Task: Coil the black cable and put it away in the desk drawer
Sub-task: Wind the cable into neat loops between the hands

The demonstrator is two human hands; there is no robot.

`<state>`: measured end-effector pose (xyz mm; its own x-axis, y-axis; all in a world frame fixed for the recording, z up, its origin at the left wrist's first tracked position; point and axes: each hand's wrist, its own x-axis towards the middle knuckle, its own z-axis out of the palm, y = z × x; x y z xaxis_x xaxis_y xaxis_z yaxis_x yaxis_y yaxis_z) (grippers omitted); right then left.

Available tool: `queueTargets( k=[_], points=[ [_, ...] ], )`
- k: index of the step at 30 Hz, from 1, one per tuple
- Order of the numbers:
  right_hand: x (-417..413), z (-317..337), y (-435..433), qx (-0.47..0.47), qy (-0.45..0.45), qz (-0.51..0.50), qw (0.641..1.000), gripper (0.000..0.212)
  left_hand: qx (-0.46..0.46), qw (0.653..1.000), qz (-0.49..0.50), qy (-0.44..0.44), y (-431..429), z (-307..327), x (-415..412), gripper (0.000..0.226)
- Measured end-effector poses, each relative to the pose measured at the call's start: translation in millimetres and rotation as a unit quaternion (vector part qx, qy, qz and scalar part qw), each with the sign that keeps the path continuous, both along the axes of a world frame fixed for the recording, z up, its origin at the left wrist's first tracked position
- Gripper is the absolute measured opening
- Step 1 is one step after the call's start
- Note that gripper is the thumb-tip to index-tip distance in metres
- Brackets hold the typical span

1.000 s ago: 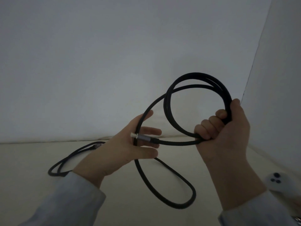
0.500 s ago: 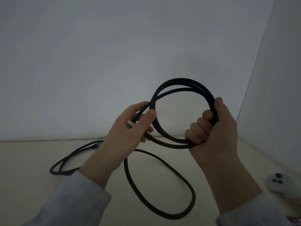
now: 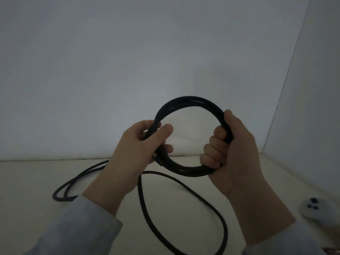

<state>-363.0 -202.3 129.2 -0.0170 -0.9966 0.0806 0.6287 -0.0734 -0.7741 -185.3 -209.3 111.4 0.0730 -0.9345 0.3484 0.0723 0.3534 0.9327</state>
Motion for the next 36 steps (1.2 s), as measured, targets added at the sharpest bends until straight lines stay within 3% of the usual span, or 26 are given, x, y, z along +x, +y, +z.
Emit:
queueTargets(
  k=[3, 6, 12, 17, 23, 30, 36],
  points=[
    [1.0, 1.8, 1.7, 0.002, 0.003, 0.006, 1.0, 0.053, -0.001, 0.997, -0.038, 0.074, 3.9, 4.6, -1.7, 0.037],
    [-0.2, 2.7, 2.1, 0.003, 0.023, 0.009, 1.0, 0.053, 0.004, 0.995, -0.054, 0.086, 6.8, 8.0, -3.1, 0.025],
    [8.1, -5.2, 1.1, -0.012, 0.109, 0.053, 0.993, 0.042, 0.026, 0.994, 0.005, 0.11, 7.2, 8.2, 1.2, 0.013],
    [6.3, -5.2, 1.8, -0.074, 0.242, 0.014, 0.967, 0.03, 0.014, 0.999, 0.015, 0.049, 5.8, 7.9, 5.8, 0.03],
    [-2.1, -1.4, 2.3, -0.14, 0.373, -0.044, 0.916, 0.033, -0.021, 0.997, 0.018, -0.067, 8.7, 8.6, 3.5, 0.008],
    [1.3, -2.9, 3.9, -0.083, 0.341, 0.034, 0.936, 0.051, -0.065, 0.991, 0.047, -0.103, 12.9, 12.4, 2.7, 0.008],
    [-1.0, -4.5, 2.7, -0.088, 0.41, 0.061, 0.906, 0.054, -0.042, 0.987, 0.023, -0.151, 17.4, 14.3, 5.3, 0.006]
  ],
)
